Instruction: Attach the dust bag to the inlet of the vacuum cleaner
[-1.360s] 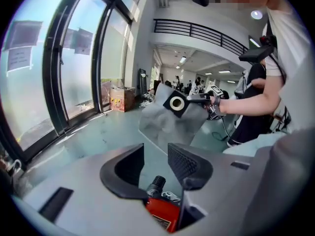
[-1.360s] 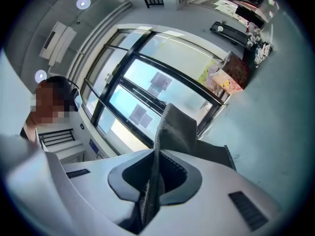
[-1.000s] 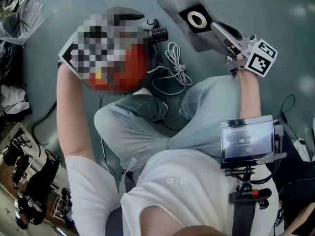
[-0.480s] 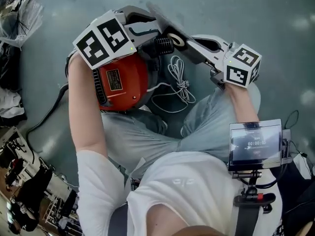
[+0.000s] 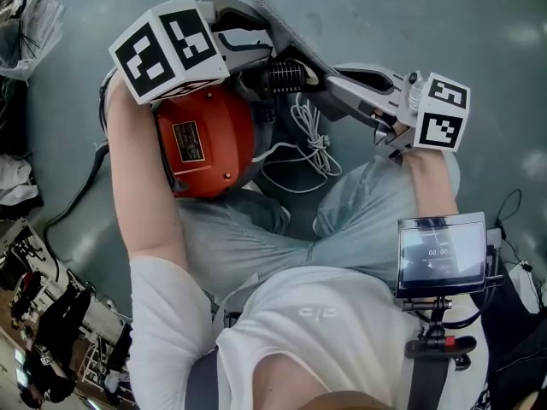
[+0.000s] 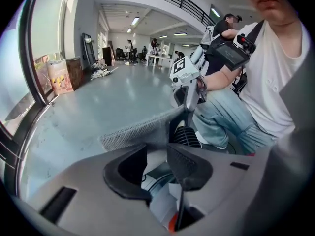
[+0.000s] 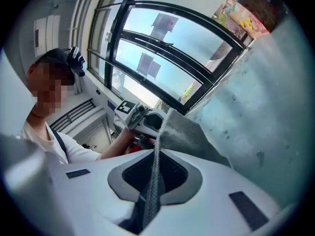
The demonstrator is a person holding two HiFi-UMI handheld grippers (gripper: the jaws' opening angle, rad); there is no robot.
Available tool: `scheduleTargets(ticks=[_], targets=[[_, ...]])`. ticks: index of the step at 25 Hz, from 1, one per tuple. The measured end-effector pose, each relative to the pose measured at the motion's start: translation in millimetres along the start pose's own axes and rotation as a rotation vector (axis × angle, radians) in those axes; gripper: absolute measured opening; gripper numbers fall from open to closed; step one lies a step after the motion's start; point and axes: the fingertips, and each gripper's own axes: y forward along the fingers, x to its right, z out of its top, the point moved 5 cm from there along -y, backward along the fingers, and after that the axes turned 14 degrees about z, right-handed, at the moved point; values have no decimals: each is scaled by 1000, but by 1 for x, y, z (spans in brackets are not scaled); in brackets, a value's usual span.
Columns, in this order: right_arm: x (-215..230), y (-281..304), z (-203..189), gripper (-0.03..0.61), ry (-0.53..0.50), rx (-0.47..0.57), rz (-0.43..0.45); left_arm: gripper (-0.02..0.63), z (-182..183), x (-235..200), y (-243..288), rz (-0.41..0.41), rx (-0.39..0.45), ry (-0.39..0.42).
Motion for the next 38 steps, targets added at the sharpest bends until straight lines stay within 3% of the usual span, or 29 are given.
scheduleTargets(ticks=[3, 9, 22, 24, 35, 38], targets=[[-21, 1, 8, 32, 40, 14, 55, 135, 16, -1, -17, 9, 12, -6], [-18, 18, 5, 35, 108, 18, 137, 135, 12, -4, -10, -43, -18, 13], [-12, 40, -6, 21, 136, 4, 213, 135, 21, -5, -5, -39, 32, 30], [-17, 50, -7, 23, 106, -21, 234, 135, 25, -5, -7, -25, 49, 31], [-12, 33, 7, 25, -64, -51, 156, 135, 29, -2, -3, -22, 66, 60], [-14, 23, 17, 69, -126, -34, 147, 135, 33, -3, 0, -18, 56, 83]])
